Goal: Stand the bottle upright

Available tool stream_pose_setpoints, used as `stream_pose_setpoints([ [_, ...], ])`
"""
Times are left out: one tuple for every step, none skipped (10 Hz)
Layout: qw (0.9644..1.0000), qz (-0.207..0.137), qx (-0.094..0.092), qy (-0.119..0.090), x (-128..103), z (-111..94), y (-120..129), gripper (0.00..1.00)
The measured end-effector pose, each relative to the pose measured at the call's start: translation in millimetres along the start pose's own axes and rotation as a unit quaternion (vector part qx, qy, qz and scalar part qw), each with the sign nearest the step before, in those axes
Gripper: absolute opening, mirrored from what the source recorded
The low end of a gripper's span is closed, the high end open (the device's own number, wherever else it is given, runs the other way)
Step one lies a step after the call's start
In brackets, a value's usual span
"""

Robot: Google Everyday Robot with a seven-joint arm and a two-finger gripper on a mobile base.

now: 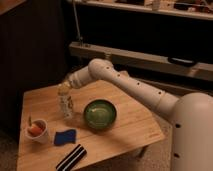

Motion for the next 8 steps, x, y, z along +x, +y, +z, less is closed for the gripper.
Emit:
stream_pose_setpoints([
  [0.9995,-0.013,-0.023,0.017,-5,-3,-2,0.0],
  [0.9974,-0.035,-0.044,0.045,-8,-4,-7,0.0],
  [0.9951,-0.047,-0.058,0.064,-10,-6,-10,0.0],
  [0.9903,-0.068,-0.081,0.09,-10,-9,-17,0.0],
  [0.9882,-0.075,-0.09,0.099,-12,-11,-18,0.0],
  [0.9867,-0.079,-0.096,0.105,-14,-14,-18,0.0],
  [0.9867,-0.078,-0.097,0.105,-15,-15,-17,0.0],
  [0.9875,-0.076,-0.094,0.101,-16,-14,-15,0.0],
])
